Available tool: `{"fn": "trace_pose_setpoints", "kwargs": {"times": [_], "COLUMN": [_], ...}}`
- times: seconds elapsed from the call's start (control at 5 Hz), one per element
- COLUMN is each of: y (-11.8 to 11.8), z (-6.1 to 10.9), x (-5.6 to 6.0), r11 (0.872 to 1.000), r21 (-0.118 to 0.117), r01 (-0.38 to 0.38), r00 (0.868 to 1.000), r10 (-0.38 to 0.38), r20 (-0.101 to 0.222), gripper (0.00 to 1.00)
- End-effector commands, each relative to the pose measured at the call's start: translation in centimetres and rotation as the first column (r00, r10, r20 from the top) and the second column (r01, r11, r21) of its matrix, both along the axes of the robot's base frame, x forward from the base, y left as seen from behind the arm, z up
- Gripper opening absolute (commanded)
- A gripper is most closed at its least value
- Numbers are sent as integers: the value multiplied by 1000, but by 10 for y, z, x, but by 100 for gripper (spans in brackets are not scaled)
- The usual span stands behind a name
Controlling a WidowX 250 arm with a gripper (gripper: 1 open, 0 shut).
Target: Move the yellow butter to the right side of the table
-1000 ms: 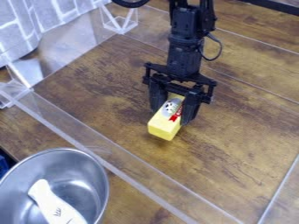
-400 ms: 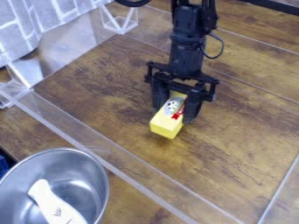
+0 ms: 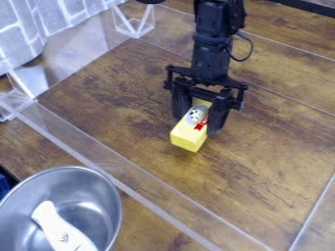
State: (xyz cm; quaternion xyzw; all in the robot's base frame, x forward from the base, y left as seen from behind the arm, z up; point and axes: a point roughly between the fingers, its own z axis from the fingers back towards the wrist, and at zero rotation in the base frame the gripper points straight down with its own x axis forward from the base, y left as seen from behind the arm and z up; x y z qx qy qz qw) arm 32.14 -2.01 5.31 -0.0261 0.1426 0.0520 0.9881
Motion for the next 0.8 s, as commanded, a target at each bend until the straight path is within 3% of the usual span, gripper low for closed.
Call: {"fn": "trace_pose_setpoints", "kwargs": {"times": [0.0, 0.6], "y": [-6, -14], "z": [16, 22], "x": [10, 15], "r11": [1000, 999], "r21": [-5, -19], "r01": [20, 40], "r00": [998, 997], "r10": [-19, -39], "r20": [58, 68], "gripper": [0, 0]}}
